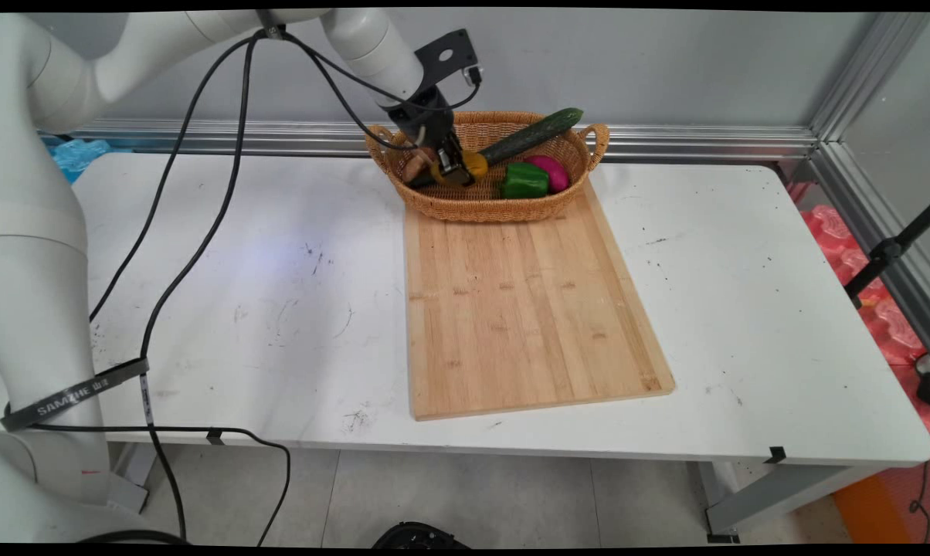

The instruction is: Place the picked object in the vegetable basket

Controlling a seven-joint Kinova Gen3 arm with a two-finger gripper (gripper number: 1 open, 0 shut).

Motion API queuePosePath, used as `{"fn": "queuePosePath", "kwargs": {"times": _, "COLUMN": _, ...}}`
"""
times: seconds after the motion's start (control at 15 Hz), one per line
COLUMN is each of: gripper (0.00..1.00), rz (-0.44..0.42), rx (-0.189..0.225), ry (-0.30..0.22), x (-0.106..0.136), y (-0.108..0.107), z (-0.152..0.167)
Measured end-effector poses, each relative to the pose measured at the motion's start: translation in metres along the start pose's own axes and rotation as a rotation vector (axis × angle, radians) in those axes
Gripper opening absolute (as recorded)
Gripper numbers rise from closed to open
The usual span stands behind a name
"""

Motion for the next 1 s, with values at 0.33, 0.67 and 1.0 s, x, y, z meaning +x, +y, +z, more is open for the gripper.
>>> {"fn": "queuePosePath", "kwargs": {"times": 0.33, "gripper": 0.00, "rz": -0.022, "rx": -0.005, "ry": 0.006, "x": -0.009, "y": -0.007, "z": 0.009}}
{"fn": "queuePosePath", "kwargs": {"times": 0.67, "gripper": 0.00, "rz": -0.050, "rx": -0.018, "ry": 0.020, "x": -0.016, "y": -0.012, "z": 0.019}}
{"fn": "queuePosePath", "kwargs": {"times": 1.0, "gripper": 1.00, "rz": -0.071, "rx": -0.026, "ry": 0.027, "x": -0.021, "y": -0.014, "z": 0.025}}
